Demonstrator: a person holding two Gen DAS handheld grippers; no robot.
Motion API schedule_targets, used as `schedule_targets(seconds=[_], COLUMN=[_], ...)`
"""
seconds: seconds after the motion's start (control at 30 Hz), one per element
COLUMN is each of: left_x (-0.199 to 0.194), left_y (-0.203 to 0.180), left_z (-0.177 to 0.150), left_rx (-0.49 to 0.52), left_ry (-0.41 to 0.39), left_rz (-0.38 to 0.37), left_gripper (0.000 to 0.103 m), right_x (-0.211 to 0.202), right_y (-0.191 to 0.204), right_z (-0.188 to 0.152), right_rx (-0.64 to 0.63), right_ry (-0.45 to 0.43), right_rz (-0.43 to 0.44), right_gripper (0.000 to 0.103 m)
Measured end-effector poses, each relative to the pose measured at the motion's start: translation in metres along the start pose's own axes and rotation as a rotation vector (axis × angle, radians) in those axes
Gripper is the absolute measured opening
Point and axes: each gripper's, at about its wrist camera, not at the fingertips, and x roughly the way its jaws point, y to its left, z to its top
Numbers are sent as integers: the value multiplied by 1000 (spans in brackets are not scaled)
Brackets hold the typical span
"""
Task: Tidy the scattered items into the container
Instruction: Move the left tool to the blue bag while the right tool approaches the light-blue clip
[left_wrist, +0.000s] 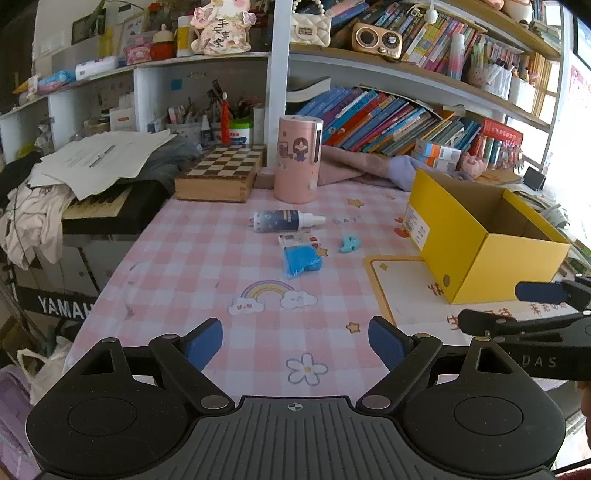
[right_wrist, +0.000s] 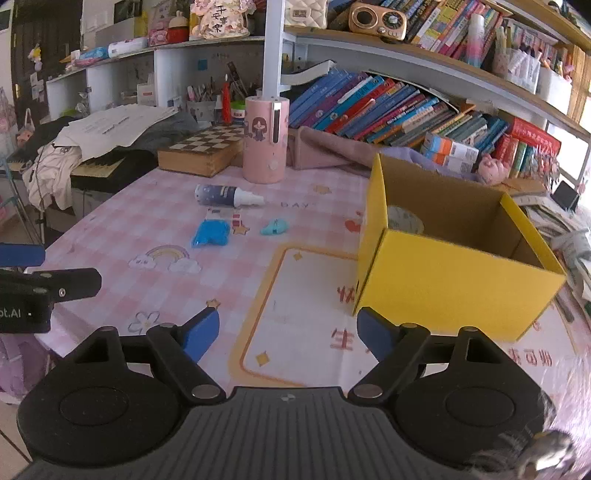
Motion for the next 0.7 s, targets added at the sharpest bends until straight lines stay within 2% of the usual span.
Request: schedule_targets(seconds=[0.7], left_x=[69], left_y=[-1], left_z=[36], left_rx=[-12], left_ry=[21], left_rz=[31], left_gripper=[88], right_x=[68], right_y=[-11], right_z=[72], right_rx=[-64], right_ry=[-61], right_rz=[81], right_gripper=[79])
